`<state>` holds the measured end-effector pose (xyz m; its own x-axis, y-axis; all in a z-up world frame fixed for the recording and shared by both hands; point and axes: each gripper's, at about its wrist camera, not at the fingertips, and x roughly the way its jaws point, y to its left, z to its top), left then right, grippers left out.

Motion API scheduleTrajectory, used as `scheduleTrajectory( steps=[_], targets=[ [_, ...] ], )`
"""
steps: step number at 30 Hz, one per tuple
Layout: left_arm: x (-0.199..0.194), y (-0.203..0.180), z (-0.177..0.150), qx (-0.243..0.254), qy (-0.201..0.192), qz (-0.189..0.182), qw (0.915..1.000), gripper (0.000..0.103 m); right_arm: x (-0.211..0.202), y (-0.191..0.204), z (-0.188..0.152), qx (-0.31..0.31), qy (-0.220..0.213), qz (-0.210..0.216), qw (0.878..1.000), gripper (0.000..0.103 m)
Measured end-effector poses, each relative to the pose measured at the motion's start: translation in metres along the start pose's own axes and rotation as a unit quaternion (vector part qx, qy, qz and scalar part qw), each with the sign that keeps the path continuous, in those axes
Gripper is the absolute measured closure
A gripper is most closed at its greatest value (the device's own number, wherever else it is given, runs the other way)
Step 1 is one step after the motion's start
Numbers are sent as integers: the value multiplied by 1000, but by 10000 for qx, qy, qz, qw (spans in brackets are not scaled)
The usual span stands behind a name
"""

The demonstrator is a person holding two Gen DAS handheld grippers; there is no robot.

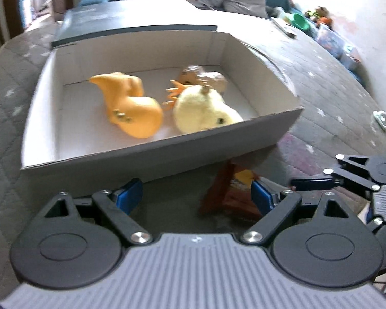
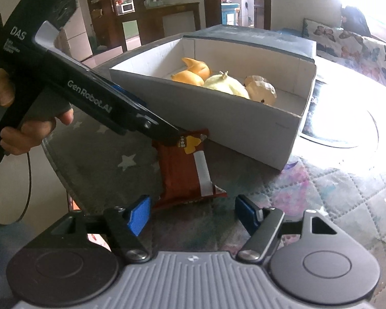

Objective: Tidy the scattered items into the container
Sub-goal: 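Lower the right tool onto the standing packet and grasp it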

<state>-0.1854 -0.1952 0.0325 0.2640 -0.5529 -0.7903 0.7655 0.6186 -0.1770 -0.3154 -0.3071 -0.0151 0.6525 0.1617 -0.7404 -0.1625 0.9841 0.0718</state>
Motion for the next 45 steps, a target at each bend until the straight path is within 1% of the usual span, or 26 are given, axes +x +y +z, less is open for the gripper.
scheduleTrajectory(
  steps=[1, 3, 7, 10, 15, 18, 21, 23, 32, 38, 41, 45],
  targets=[
    [2, -2, 1, 44, 17, -43, 10000, 13, 2, 0, 0, -26, -11, -1, 10000, 34],
    [7, -7, 2, 139, 57, -122, 9998, 13, 5, 0, -1, -30, -24, 9, 10000, 39],
    [15, -12, 4, 198, 162, -320, 9992, 14, 8, 0, -1, -79, -9, 0, 10000, 40],
    [20, -15, 3, 221, 268, -467, 9983, 20, 8, -1, -2, -94, -11, 15, 10000, 40],
    [24, -18, 4, 175, 270, -616, 9976, 25, 10, -2, -3, -128, -15, 38, 9999, 40],
    [27, -18, 5, 130, 258, -745, 9968, 33, 10, -2, -3, -165, -40, 58, 9998, 40],
    [27, -17, 5, 51, 244, -812, 9964, 36, 10, -2, -4, -175, -60, 47, 9998, 40],
    [26, -16, 4, -9, 233, -900, 9957, 43, 9, -1, -4, -189, -74, 29, 9998, 40],
    [23, -13, 2, -5, 164, -972, 9951, 51, 5, 1, -6, -221, -105, -6, 9997, 40],
    [19, -6, 1, -163, 146, -1015, 9946, 57, 5, 4, -4, -287, -127, -59, 9995, 39],
    [19, -3, 1, -230, 145, -1051, 9941, 58, 5, 6, 0, -411, -181, -119, 9989, 38],
    [19, -4, 1, -199, 135, -1034, 9943, 58, 7, 9, 8, -547, -204, -106, 9982, 38]
  ],
)
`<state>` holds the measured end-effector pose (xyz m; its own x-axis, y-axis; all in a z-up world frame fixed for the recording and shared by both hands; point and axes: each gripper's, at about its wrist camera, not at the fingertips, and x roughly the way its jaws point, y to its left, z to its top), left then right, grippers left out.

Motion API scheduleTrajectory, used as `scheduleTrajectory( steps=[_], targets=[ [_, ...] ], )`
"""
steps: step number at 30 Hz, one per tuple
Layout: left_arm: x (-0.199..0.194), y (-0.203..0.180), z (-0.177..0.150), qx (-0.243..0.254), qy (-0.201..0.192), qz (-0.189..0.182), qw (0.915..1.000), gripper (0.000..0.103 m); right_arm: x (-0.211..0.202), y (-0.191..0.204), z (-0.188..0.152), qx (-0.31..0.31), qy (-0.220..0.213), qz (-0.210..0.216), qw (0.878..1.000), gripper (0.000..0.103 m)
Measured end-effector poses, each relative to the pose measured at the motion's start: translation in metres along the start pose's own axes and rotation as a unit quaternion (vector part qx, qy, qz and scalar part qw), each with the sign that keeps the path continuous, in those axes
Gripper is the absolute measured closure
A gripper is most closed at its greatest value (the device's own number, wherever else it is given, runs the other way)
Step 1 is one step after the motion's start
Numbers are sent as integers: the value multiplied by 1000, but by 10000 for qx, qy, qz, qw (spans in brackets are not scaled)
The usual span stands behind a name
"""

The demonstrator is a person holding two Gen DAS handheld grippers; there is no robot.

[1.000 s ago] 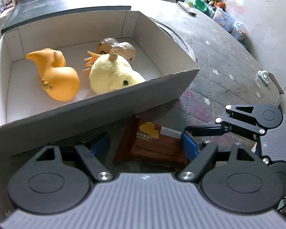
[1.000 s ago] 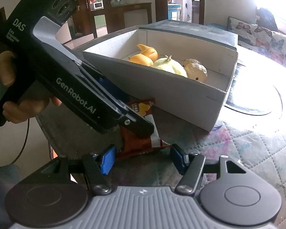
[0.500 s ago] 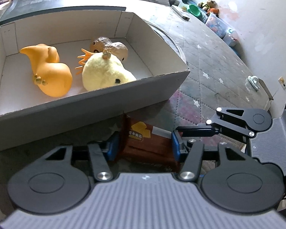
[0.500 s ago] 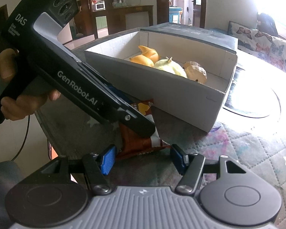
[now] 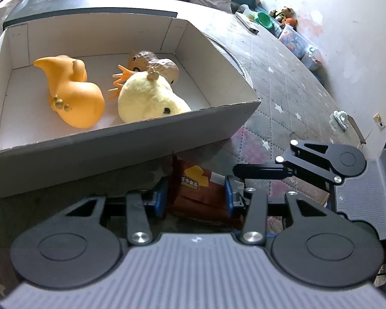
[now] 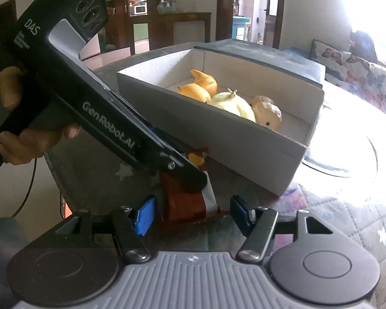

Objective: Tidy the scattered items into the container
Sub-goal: 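Lower the right tool onto the standing packet and grasp it, then lift the packet over the box wall with the right tool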

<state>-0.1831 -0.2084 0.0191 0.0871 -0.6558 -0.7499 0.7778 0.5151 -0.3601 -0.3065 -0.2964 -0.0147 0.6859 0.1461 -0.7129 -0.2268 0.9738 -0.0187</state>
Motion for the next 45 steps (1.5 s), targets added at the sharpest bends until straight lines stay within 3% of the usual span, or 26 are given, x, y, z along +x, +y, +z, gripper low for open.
scheduleTrajectory(
  steps=[7, 9, 10, 19, 28, 36, 45],
  targets=[
    [3, 6, 1, -121, -15, -48, 9999, 58, 11, 0, 8, -157, 62, 71, 9998, 48],
    [2, 5, 0, -86, -30, -25, 10000, 58, 11, 2, 9, -219, 60, 119, 9997, 60],
    [2, 4, 0, -70, -34, -16, 10000, 58, 11, 3, 9, -226, 59, 187, 9996, 61],
    [-9, 2, -1, -91, -99, -50, 9999, 59, 3, 9, 11, -234, 44, 235, 9994, 62],
    [-54, -14, 11, 6, -546, -153, 9984, 59, -34, 14, 29, -457, -294, 219, 9983, 62],
    [-86, -20, 47, 234, -1102, 9, 9936, 59, -55, 8, 63, -694, -833, 49, 9941, 62],
    [-75, 26, 105, 20, -1305, 414, 9906, 59, -8, -20, 114, -436, -1152, 17, 9924, 62]
  ],
)
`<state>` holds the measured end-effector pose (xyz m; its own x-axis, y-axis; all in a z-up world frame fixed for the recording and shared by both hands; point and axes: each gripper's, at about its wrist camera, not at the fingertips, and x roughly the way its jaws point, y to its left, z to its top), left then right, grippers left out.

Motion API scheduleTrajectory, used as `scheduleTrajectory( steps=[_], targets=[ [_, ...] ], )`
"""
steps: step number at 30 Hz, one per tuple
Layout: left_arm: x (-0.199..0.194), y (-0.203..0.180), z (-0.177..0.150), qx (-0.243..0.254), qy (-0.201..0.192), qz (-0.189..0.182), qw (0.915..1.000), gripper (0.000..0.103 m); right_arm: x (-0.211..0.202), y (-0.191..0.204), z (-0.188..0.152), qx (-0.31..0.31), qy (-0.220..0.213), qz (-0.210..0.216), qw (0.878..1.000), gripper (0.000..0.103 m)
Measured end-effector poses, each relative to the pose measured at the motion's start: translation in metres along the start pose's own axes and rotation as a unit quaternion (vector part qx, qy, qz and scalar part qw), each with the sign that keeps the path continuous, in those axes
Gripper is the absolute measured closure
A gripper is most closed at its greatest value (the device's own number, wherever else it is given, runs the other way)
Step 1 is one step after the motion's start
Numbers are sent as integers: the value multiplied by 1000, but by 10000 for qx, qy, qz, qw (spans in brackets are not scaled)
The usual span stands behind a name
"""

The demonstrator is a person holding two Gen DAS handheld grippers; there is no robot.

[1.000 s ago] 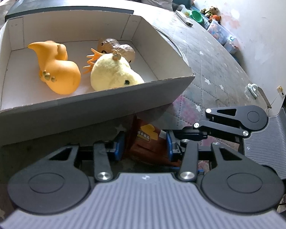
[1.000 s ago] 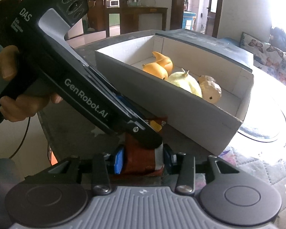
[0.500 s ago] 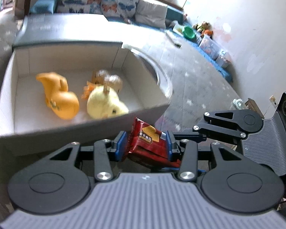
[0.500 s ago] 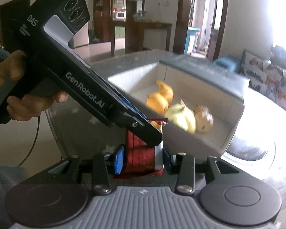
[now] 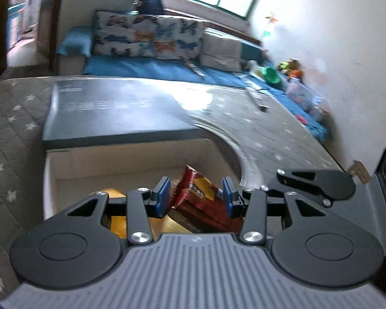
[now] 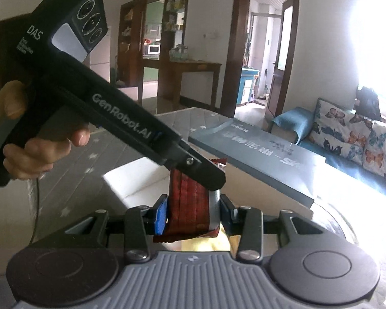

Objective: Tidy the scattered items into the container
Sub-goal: 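Lift the packet over the box wall with the right tool, then open the right tool to drop the packet into the box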

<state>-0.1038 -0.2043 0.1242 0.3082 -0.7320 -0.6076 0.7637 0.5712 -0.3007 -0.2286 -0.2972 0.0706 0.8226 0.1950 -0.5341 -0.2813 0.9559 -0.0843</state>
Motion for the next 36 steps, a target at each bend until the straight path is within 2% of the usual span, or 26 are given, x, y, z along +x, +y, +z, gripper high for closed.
scheduleTrajectory(
  steps=[7, 14, 18, 24, 36],
  targets=[
    [30, 31, 8, -103, 127, 412, 9990, 59, 42, -15, -1, 315, 119, 66, 9994, 62],
    [40, 46, 1, -192, 141, 812, 9964, 58, 56, -24, -14, 543, 389, 1, 9978, 62],
    [41, 48, -2, -181, 145, 1045, 9943, 58, 58, -25, -20, 611, 410, -3, 9973, 56],
    [36, 48, -9, -172, 97, 1201, 9926, 58, 55, -24, -21, 609, 358, -105, 9974, 53],
    [14, 43, -19, -253, -173, 1730, 9845, 50, 22, -21, -19, 658, 48, -191, 9976, 38]
  ],
)
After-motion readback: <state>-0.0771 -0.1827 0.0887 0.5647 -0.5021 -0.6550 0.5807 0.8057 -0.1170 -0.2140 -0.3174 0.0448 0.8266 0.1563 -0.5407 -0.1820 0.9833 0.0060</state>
